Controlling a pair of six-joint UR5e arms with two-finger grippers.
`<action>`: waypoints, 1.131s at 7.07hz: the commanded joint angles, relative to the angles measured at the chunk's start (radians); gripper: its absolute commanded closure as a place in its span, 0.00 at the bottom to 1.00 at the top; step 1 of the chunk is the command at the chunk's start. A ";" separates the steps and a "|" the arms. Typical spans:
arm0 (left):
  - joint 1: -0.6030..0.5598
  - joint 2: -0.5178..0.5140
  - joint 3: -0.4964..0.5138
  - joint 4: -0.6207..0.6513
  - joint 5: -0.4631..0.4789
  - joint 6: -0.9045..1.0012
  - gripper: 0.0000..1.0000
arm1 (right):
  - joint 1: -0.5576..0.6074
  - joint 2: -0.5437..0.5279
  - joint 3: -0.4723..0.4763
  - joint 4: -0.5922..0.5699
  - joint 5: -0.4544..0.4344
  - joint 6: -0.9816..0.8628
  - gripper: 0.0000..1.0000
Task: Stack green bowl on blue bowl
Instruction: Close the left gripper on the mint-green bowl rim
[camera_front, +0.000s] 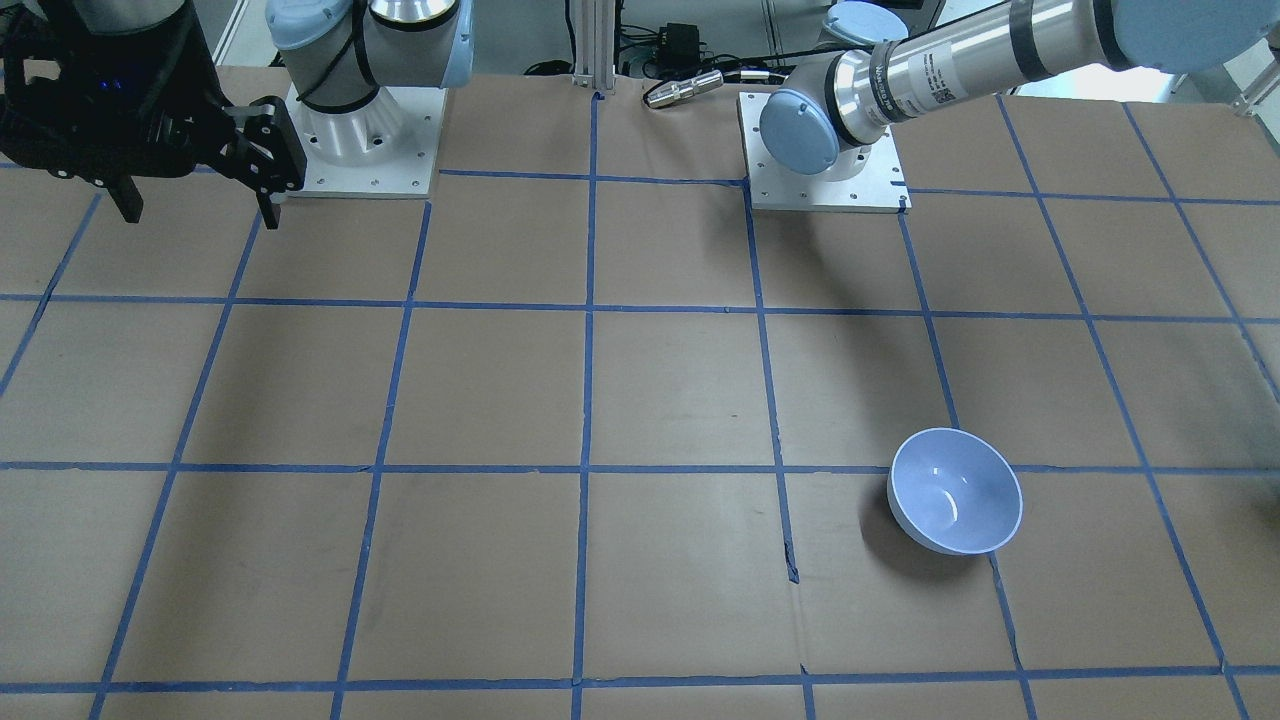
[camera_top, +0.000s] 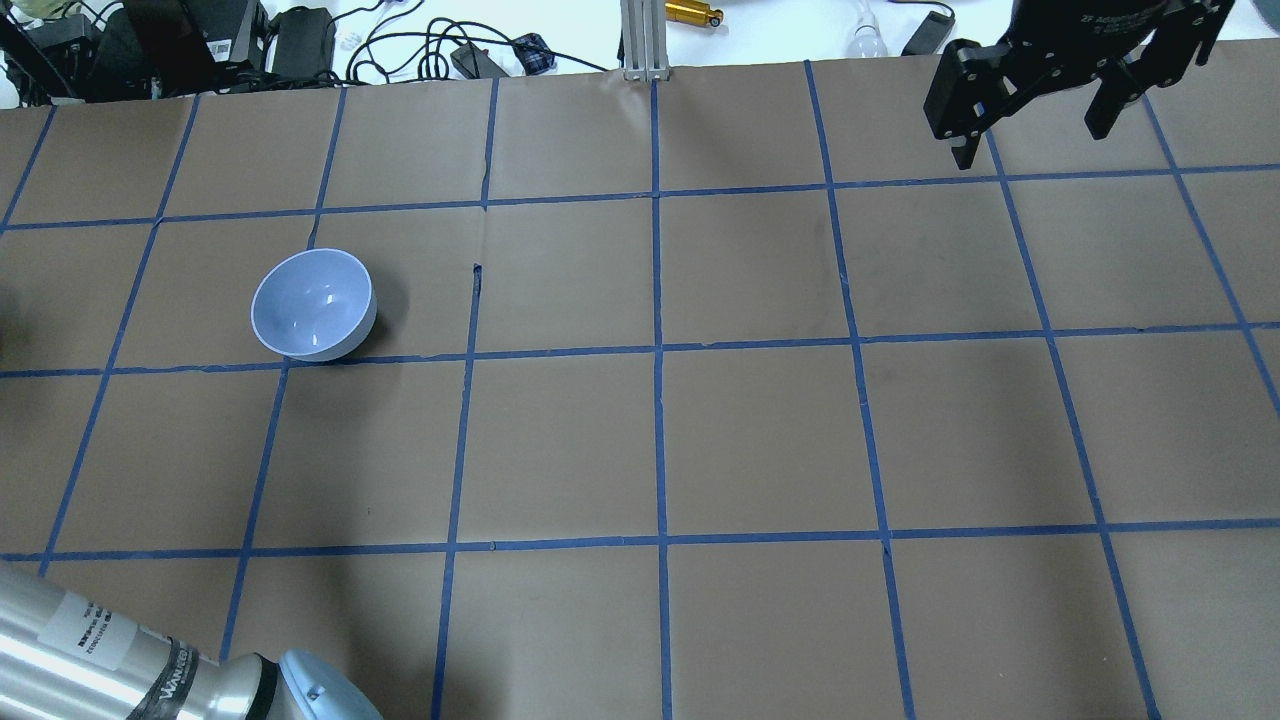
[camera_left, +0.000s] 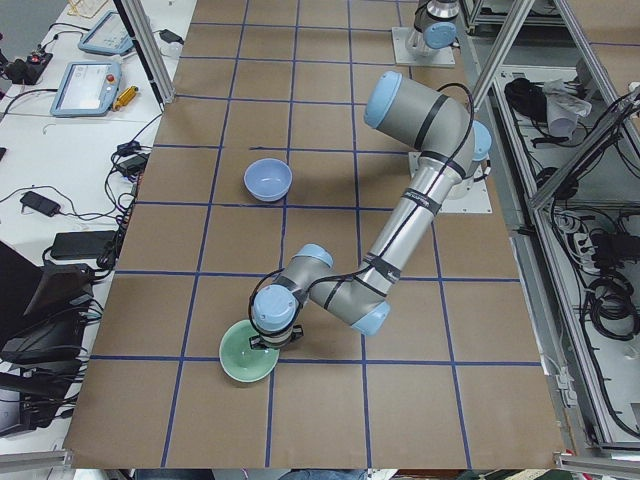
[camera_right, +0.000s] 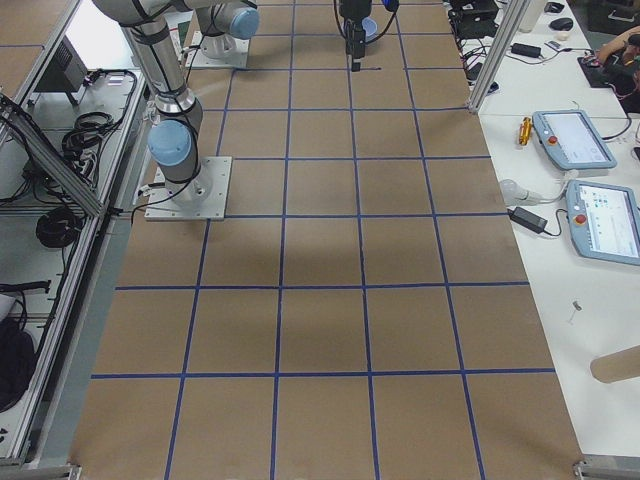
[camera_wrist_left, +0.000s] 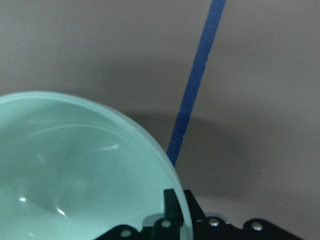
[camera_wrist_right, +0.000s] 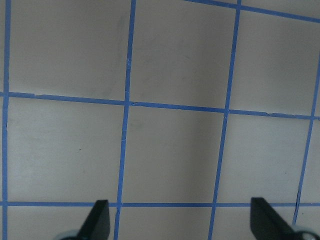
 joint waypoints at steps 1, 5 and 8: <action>0.000 0.000 0.000 0.001 0.000 0.002 1.00 | 0.000 0.000 0.000 0.000 0.000 0.000 0.00; -0.053 0.067 -0.002 0.017 0.001 0.017 1.00 | 0.000 0.000 0.000 0.000 0.000 0.000 0.00; -0.164 0.185 -0.023 -0.050 0.001 0.017 1.00 | 0.000 0.000 0.000 0.000 0.000 0.000 0.00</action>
